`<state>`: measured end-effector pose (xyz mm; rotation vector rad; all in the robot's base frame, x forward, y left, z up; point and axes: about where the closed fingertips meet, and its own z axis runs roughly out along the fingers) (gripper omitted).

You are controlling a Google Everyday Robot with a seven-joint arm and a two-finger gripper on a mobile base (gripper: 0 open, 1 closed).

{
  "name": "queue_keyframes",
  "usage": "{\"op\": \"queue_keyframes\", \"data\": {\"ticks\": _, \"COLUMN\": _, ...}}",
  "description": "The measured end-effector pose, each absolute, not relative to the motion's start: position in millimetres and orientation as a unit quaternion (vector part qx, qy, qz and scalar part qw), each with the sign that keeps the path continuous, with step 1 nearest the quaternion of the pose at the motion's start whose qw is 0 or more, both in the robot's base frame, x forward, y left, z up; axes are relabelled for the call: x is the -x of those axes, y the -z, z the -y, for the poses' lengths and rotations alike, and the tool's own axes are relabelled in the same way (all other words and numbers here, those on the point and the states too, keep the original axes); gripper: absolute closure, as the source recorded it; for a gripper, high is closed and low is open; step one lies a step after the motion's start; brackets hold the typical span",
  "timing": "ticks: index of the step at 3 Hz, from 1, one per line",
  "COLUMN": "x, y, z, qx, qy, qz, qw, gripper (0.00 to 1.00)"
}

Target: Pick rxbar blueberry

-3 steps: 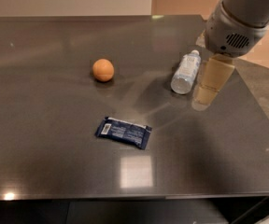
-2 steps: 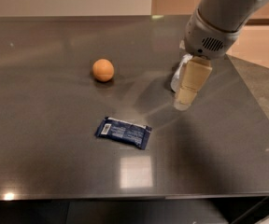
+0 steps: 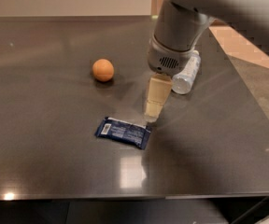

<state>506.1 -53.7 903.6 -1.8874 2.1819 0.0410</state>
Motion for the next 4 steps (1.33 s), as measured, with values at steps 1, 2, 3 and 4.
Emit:
{"op": "queue_keyframes", "data": {"ticks": 1, "x": -498.0, "y": -878.9, "z": 27.4, "qx": 0.655, "qy": -0.018, "qz": -0.748, "qw": 0.107, "gripper": 0.0}}
{"op": "queue_keyframes", "data": {"ticks": 2, "x": -490.5, "y": -859.0, "z": 8.0, "qx": 0.659, "qy": -0.015, "qz": -0.746, "qw": 0.094, "gripper": 0.0}}
{"op": "queue_keyframes", "data": {"ticks": 3, "x": -483.6, "y": -842.6, "z": -5.4, "qx": 0.663, "qy": -0.006, "qz": -0.744, "qw": 0.085, "gripper": 0.0}}
{"op": "queue_keyframes", "data": {"ticks": 4, "x": -478.5, "y": -832.7, "z": -13.5, "qx": 0.667, "qy": -0.005, "qz": -0.741, "qw": 0.077, "gripper": 0.0}}
